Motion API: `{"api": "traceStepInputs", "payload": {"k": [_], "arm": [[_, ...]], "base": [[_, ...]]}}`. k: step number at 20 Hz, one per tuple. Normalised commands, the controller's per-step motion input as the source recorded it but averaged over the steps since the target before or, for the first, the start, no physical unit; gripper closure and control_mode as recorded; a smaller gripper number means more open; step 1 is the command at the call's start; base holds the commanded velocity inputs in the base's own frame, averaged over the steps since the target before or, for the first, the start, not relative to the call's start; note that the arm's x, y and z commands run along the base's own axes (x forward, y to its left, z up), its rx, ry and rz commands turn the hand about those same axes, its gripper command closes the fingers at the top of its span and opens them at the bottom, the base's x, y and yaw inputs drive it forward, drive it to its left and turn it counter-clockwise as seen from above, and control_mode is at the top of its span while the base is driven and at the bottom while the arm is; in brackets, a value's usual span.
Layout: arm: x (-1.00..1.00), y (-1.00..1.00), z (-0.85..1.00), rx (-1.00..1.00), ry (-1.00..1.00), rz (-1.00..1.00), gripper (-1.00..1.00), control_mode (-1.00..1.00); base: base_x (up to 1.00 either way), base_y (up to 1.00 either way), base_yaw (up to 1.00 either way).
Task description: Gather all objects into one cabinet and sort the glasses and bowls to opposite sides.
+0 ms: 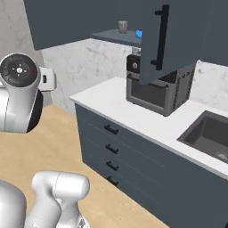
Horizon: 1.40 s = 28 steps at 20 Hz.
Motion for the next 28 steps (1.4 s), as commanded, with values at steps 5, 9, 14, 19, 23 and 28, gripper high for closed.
{"api": "traceStepInputs", "payload": {"k": [5, 9, 14, 19, 23, 28], "arm": [[0.0, 0.0, 0.0, 0.0, 0.0, 0.0, 1.0, 1.0], [0.0, 0.0, 0.0, 0.0, 0.0, 0.0, 1.0, 1.0], [0.0, 0.0, 0.0, 0.0, 0.0, 0.0, 1.0, 1.0], [0.0, 0.0, 0.0, 0.0, 0.0, 0.0, 1.0, 1.0], [0.0, 0.0, 0.0, 0.0, 0.0, 0.0, 1.0, 1.0], [0.0, 0.0, 0.0, 0.0, 0.0, 0.0, 1.0, 1.0]], "base": [[1.0, 0.35, -0.61], [0.99, 0.2, -0.59], [0.36, 0.33, 0.05], [0.54, 0.09, -0.23], [0.29, 0.23, -0.21], [0.34, 0.22, -0.13]]}}
